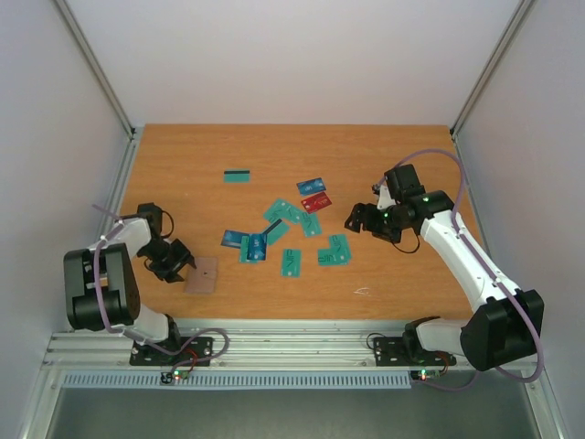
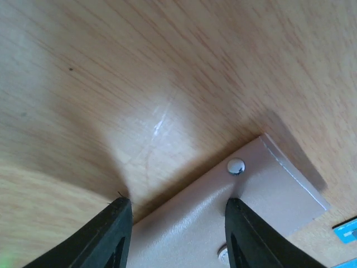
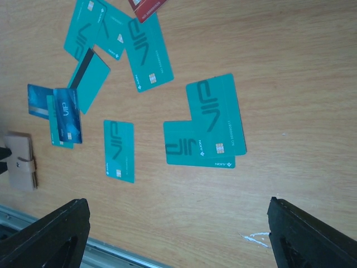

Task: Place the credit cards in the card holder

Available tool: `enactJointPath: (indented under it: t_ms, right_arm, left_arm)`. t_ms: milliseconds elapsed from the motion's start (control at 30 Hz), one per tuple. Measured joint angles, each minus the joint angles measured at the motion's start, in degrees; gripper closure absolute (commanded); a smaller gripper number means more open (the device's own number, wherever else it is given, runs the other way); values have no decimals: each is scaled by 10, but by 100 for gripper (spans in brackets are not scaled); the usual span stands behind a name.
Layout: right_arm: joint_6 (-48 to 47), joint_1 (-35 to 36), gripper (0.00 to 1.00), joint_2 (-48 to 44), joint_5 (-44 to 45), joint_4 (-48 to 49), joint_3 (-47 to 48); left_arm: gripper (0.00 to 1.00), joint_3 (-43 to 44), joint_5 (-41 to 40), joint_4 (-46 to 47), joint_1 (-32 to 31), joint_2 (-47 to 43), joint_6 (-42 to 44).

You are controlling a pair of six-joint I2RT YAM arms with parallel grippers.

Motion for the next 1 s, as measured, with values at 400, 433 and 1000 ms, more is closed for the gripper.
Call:
enactJointPath:
  t_ms: [400, 433, 1000]
  right_arm:
    - [-25, 0, 12, -3, 15, -21, -2]
    - [-25, 0, 12, -5, 16, -22, -4]
    - [-19, 0, 12, -60, 23, -22, -89]
  left_arm:
    - [68, -52, 28, 82, -73, -40, -102]
    - [70, -56, 28, 89, -85, -43, -112]
    - [67, -146, 24, 140, -203, -162, -125]
